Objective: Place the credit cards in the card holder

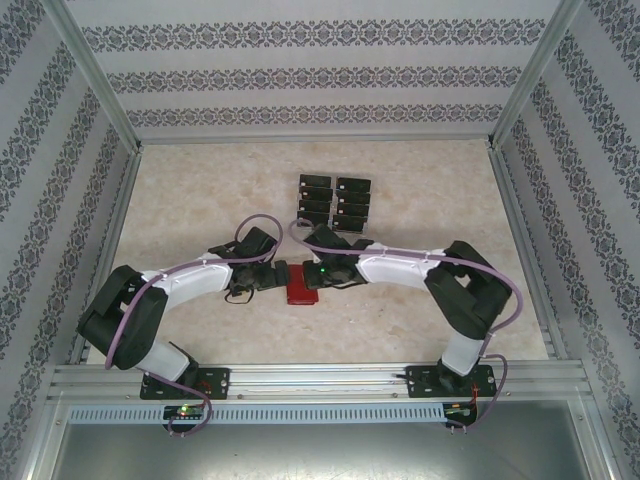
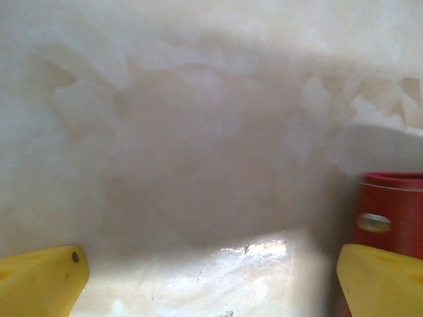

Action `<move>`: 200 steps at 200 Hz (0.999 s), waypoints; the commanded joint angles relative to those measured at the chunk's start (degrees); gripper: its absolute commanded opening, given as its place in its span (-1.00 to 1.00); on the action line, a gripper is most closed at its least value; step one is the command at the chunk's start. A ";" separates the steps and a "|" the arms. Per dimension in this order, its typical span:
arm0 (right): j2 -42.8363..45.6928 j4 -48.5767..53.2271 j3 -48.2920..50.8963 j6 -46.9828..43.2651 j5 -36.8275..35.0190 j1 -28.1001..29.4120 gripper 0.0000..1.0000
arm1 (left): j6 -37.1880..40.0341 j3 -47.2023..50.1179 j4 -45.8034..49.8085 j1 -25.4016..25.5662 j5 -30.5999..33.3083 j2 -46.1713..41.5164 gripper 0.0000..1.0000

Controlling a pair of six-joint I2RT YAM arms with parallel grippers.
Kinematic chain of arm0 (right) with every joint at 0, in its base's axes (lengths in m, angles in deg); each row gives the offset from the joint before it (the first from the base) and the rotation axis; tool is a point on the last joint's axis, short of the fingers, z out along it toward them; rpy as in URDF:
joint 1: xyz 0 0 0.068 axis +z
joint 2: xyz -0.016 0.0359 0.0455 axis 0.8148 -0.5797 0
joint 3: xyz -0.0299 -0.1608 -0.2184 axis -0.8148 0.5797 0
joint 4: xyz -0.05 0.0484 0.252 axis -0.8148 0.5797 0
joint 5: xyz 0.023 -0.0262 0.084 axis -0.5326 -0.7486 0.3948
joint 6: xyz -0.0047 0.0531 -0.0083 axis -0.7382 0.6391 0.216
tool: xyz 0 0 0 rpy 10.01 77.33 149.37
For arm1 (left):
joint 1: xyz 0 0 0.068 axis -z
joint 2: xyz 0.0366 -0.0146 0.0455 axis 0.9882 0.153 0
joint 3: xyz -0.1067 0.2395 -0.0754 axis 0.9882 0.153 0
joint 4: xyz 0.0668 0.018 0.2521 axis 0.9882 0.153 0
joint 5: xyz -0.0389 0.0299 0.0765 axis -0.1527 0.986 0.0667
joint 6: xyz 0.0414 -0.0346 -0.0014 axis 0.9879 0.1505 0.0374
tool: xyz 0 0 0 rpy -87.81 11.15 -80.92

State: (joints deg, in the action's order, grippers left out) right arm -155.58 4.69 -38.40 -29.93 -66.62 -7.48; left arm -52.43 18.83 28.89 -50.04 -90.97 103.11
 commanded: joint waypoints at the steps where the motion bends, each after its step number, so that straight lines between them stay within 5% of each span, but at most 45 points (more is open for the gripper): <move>1: 3.20 -6.97 4.81 4.15 3.96 -2.59 -1.00 | -0.76 2.42 -1.33 0.49 -1.23 4.53 1.00; 72: 2.75 -6.64 5.79 4.21 3.25 -3.36 -1.00 | -1.58 2.27 -3.52 0.92 -1.70 -1.31 1.00; 149: 7.24 -13.24 10.88 7.25 4.99 -4.37 -1.00 | -5.04 -0.17 -10.27 0.84 -10.39 -3.03 1.00; 200: 9.94 -14.55 13.74 8.12 4.91 -5.34 -1.00 | 2.99 -5.45 0.74 2.66 -3.25 1.13 1.00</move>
State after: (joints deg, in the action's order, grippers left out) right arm -147.97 -8.29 -26.58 -23.00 -61.88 -11.96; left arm -54.58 17.15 22.81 -49.38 -98.86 102.09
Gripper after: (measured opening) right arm 0.065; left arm 0.999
